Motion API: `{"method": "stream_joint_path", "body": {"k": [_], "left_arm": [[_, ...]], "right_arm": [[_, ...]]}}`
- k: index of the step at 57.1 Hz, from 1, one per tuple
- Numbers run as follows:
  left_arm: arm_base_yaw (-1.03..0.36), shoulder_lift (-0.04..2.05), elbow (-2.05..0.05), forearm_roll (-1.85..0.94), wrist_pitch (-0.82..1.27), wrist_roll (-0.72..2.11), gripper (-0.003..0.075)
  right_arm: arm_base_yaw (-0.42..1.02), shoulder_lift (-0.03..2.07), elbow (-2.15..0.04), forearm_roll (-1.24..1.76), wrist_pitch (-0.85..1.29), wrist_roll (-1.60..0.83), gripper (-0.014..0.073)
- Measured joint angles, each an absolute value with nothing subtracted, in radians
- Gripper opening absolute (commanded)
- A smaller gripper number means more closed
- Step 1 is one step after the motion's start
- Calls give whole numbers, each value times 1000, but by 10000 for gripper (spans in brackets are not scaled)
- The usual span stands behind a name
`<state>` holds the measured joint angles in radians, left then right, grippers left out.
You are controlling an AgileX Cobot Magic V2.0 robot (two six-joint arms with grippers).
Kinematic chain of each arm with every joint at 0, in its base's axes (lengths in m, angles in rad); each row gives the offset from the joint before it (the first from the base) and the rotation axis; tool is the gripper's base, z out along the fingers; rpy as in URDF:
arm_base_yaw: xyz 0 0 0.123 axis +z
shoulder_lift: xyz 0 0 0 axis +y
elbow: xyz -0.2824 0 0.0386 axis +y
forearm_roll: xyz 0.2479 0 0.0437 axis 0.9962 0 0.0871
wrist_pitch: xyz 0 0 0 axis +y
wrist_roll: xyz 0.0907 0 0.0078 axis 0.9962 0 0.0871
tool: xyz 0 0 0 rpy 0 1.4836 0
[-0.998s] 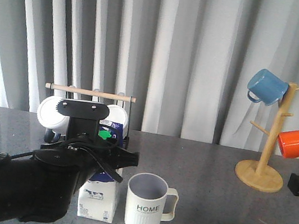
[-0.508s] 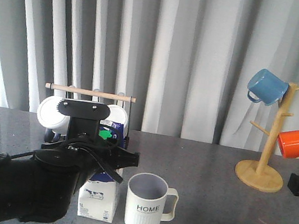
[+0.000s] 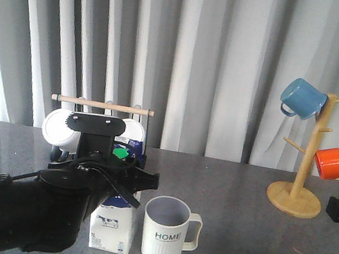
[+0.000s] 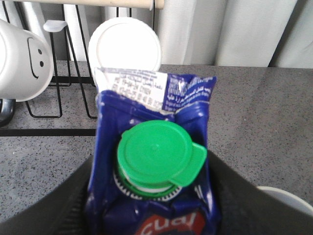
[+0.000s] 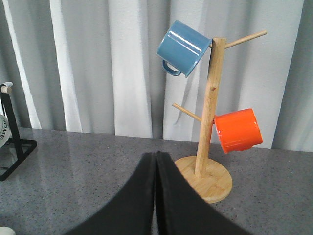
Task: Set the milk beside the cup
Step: 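Lower the milk carton onto the table next to the white mug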
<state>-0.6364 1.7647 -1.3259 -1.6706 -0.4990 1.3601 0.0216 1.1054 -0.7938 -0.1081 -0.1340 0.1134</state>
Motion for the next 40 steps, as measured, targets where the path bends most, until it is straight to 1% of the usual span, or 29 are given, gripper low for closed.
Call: {"method": "stream_joint_path", "body": {"k": [5,40], "left_arm": [[-636,1765,-1326,-1671,-498,1358,480],[-636,1765,-1326,-1677,-489,1357,489]], "right_arm": [[22,1105,-794,-108,-134,113,-8],[22,1105,-794,-108,-134,113,-8]]}}
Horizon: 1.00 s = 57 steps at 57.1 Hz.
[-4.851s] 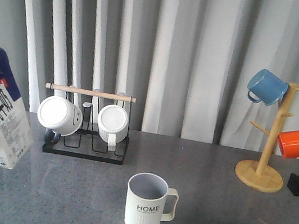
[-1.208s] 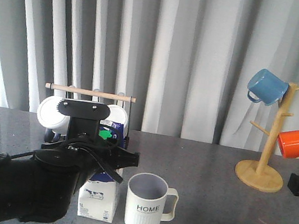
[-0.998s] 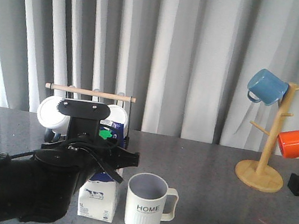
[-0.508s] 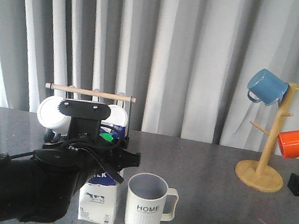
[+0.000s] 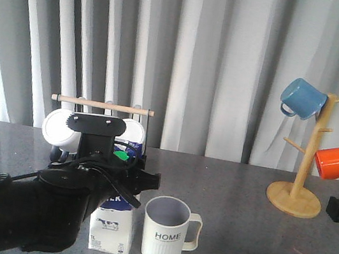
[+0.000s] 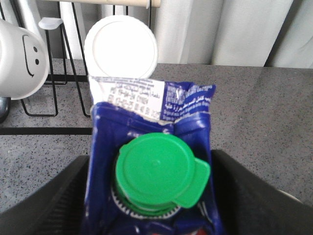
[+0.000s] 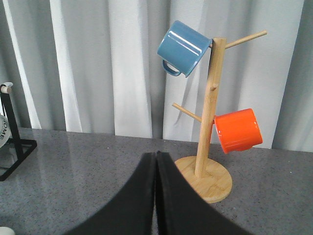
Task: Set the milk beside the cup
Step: 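Lower the milk carton onto the table next to the white mug, then open the left gripper and lift it away from the carton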
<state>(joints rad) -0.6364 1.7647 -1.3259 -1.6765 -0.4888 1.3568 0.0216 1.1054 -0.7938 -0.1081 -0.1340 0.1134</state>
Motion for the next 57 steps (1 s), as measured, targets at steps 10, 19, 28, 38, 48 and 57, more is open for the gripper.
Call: {"method": "stream_joint_path", "body": {"k": [10,19,28,38,48,57], "left_arm": [[-636,1763,-1326,-1675,-488,1357,489],[-636,1756,-1326,-1675,-488,1364,489],[-636,1742,-1329,-1668,-488,1366,489],[-636,1729,-1334,-1667,-488,1368,490],[-636,1710,-1334,-1649,-488,1373,490],[-636,1676,-1334,-1598,-488,1376,484]], "right_arm": [[22,1105,-794,-108,-134,113,-8],[22,1105,-794,-108,-134,113,-8],[22,1105,-794,-108,-134,113,-8],[22,1105,-794,-108,-134,113,-8],[22,1105,-794,-108,-134,113,-8],[22,1105,-794,-108,-134,113,-8]]}}
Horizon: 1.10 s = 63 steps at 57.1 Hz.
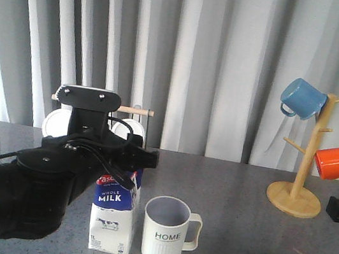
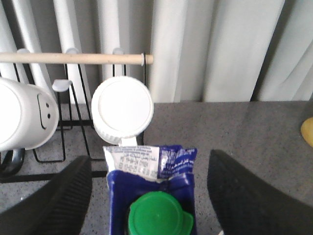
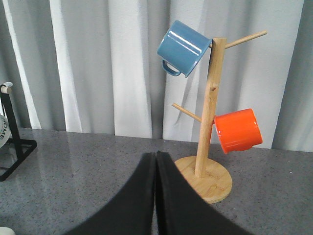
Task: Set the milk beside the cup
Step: 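Open the left gripper and lift it away from the carton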
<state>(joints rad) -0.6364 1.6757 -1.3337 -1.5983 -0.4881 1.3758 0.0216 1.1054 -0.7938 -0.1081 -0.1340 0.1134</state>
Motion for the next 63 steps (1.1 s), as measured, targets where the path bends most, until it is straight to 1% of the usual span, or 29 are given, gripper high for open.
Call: {"method": "stream_joint_path", "body": {"k": [6,10,12,16,18,25,35,48,63], "left_arm": [[-636,1640,-1334,-1563,-487,1376,470],[-636,1613,-1334,-1539,-487,1376,433],[-636,1597,-1334,-1526,-486,1376,401],[-636,1562,-1334,-1503,-486,1376,309],[-636,1544,-1334,-1496,-486,1376,247],[-636,1479,-1334,-1483,-486,1376,-11],[-636,1409,-1335,-1400,-448,1381,-8],[-636,1351,-1337,-1236,-306,1484,-7],[-637,1334,-1337,-1212,-259,1507,-6]], "right_arm": [[22,1105,-794,-108,-134,113,-8],[22,1105,-794,-108,-134,113,-8],[22,1105,-794,-108,-134,113,-8],[22,1105,-794,-108,-134,113,-8],[22,1105,-794,-108,-134,113,-8],[22,1105,-794,-108,-134,113,-8],[22,1105,-794,-108,-134,113,-8],[22,1105,-794,-108,-134,113,-8],[22,1105,-794,-108,-134,113,-8]]}}
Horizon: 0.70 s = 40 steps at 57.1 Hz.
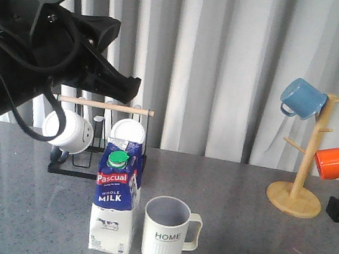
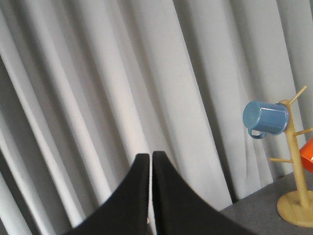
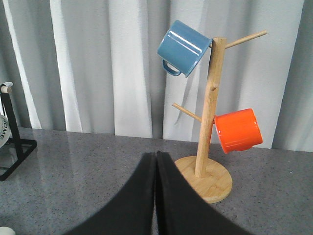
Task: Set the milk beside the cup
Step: 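Open the left gripper and lift it away from the carton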
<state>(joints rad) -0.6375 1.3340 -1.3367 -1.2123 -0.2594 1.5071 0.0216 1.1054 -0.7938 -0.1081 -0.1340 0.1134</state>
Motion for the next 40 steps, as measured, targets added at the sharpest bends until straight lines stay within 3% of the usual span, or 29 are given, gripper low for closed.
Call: {"method": "stream_joint_path", "body": {"k": [11,27,40], "left_arm": [[-641,1334,-1337,-1209,-269,1514,-6],[-641,1346,-1318,-1223,-455,1522,-6],[-645,1347,-1314,-1256,-392,1507,-6]], "right_arm": [[22,1105,-794,-108,-134,113,-8],[22,1105,-794,-108,-135,113,-8],[24,1108,-794,-108,-134,113,-8]]}}
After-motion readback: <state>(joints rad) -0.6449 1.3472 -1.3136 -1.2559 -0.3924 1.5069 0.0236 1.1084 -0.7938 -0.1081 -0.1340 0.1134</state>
